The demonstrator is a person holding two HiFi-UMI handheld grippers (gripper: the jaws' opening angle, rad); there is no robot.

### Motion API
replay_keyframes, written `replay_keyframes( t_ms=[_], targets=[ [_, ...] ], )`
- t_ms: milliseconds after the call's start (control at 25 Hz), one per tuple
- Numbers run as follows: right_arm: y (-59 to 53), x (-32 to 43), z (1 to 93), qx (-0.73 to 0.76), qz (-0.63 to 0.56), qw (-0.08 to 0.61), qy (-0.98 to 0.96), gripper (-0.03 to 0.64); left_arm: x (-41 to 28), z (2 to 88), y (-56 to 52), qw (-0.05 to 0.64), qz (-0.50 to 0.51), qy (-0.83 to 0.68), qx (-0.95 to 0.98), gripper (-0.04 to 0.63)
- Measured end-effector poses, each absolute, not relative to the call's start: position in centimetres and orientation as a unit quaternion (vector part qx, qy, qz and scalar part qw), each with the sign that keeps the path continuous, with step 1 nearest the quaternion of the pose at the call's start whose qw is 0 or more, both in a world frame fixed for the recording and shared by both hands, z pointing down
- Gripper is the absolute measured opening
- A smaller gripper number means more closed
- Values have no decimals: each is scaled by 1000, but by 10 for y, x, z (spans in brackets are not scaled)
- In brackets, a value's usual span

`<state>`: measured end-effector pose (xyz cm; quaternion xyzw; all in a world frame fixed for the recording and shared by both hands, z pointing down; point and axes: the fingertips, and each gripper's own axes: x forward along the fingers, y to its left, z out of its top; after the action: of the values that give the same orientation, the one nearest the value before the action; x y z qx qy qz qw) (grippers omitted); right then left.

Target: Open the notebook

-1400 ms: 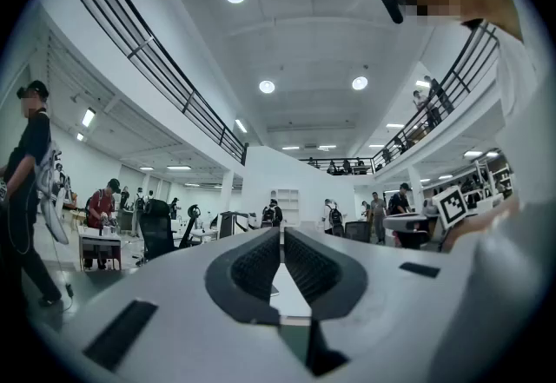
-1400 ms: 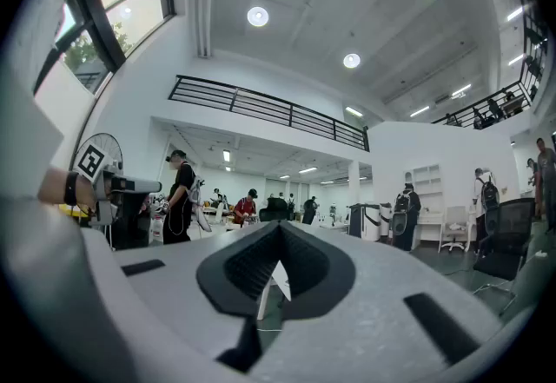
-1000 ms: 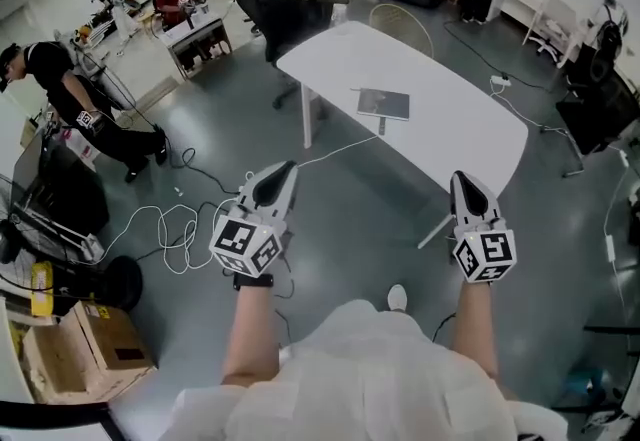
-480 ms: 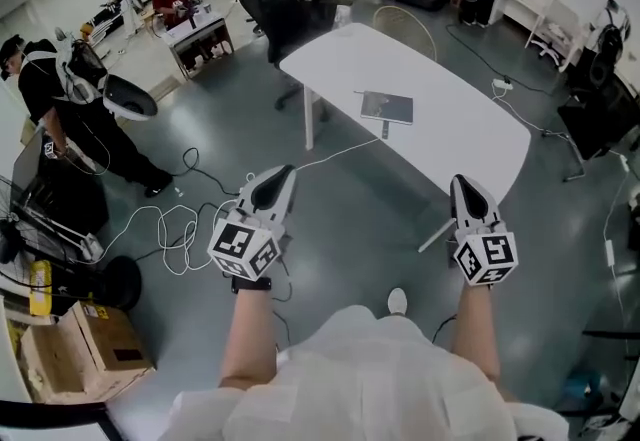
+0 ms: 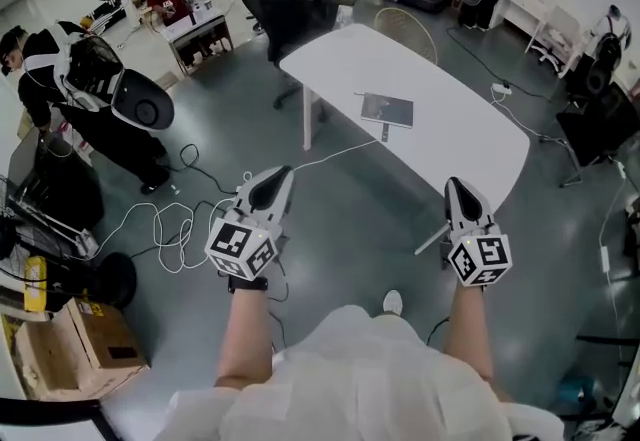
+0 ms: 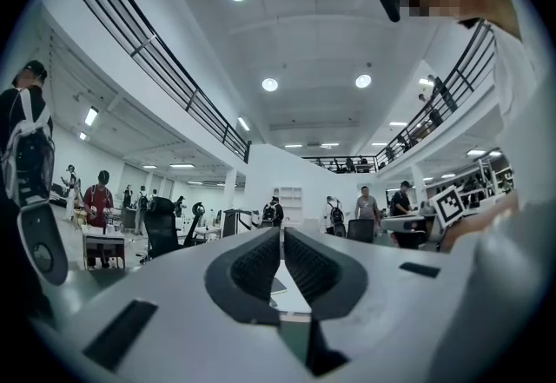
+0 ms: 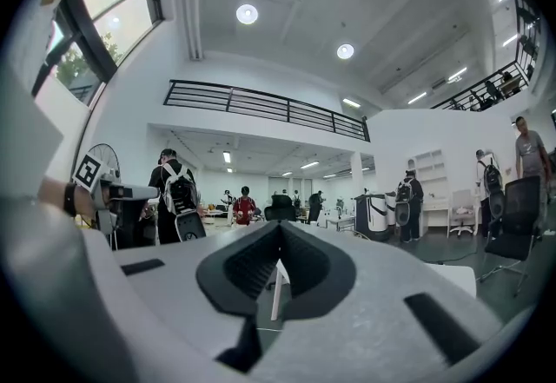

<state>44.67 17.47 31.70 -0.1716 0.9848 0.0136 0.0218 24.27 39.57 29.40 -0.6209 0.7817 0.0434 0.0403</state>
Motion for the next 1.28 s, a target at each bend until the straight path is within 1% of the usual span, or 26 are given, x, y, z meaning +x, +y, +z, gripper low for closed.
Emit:
replay_keyframes(
  t_ms=[400,720,960,1280],
  targets=[
    [149,435,318,-172,22,15,985,4,237,305,365,29,40,776,-628,17],
    [86,419,323,-169,23,6,985,4,222,293,304,44,62,776,-627,17],
    [35,400,317,-161,24,2,987,5,208,291,252,39,43,781,-622,17],
    [-11,380,322,-156,21,2,988,5,191,303,218,34,31,787,-615,17]
  ],
)
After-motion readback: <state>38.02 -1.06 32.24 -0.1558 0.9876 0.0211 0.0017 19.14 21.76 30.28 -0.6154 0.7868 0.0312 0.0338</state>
